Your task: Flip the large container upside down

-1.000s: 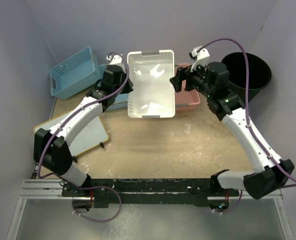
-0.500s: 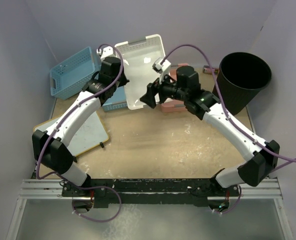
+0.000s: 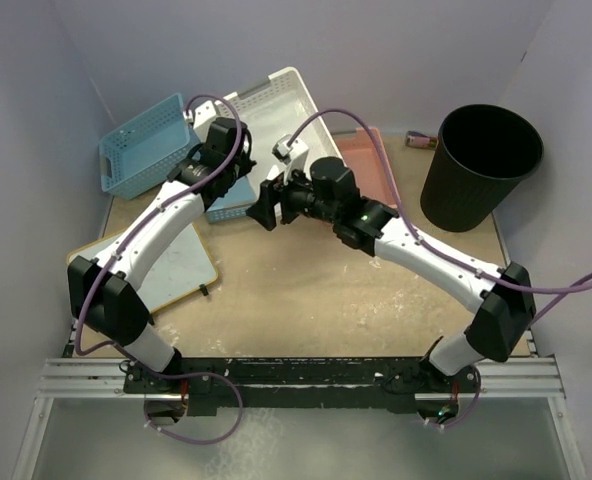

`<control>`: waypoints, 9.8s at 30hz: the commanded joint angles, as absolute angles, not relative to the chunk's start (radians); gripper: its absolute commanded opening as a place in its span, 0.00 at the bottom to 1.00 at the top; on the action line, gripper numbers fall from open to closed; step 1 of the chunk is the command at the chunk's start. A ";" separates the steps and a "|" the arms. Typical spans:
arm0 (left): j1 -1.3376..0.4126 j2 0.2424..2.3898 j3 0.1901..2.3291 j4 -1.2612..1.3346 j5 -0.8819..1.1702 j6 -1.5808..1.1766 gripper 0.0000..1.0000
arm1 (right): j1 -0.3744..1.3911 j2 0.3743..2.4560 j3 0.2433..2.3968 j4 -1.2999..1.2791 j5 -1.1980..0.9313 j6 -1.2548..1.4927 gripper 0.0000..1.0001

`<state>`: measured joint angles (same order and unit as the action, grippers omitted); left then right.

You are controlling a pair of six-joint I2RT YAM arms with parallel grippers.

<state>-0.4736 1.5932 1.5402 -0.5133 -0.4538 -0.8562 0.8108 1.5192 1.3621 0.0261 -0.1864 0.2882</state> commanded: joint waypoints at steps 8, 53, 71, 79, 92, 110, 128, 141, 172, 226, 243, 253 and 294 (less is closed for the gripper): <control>-0.482 1.589 1.618 -0.520 -0.469 -0.909 0.00 | 0.911 1.634 1.367 0.133 0.147 0.204 0.46; -0.328 1.387 1.593 -0.265 -0.033 -0.611 0.71 | 0.681 1.361 1.347 -0.151 -0.370 0.542 0.00; -0.291 1.423 1.559 -0.228 -0.022 -0.614 0.73 | 0.480 1.258 1.164 -0.344 -0.952 0.598 0.00; -0.291 1.443 1.543 -0.208 -0.011 -0.630 0.73 | 0.429 1.190 1.153 -0.493 -0.980 0.522 0.00; -0.291 1.473 1.538 -0.201 0.001 -0.633 0.73 | 0.289 1.244 0.984 -0.518 -1.121 0.647 0.00; -0.290 1.552 1.524 -0.171 0.049 -0.650 0.73 | 0.091 1.431 1.012 -0.774 -0.619 0.411 0.32; -0.415 1.871 1.666 -0.243 0.052 -0.606 0.74 | 0.121 1.310 1.146 -0.684 -0.314 0.401 0.69; -0.533 1.947 1.727 -0.496 0.253 -0.442 0.74 | 0.150 1.331 1.166 -0.654 -0.174 0.414 0.70; -0.415 1.445 1.382 -0.524 -0.033 -0.553 0.77 | 0.491 2.256 2.078 -0.586 0.252 0.297 0.46; -0.399 1.378 1.281 -0.327 -0.100 -0.515 0.76 | 0.241 2.071 1.985 -0.437 -0.397 0.560 0.78; -0.402 1.417 1.272 -0.276 -0.029 -0.572 0.76 | 0.241 1.984 1.992 -0.449 -0.234 0.455 0.75; -0.405 1.650 1.333 -0.053 0.130 -0.761 0.76 | 0.241 1.988 1.982 -0.431 -0.223 0.455 0.33; -0.305 1.815 1.443 0.175 0.335 -0.890 0.76 | 0.299 2.025 1.850 -0.082 -0.497 0.852 0.00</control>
<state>-0.3168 1.8820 1.4216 0.1448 0.3199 -0.9115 0.2901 2.0308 1.8709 -0.1871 -0.4587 0.7860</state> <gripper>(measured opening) 0.760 0.009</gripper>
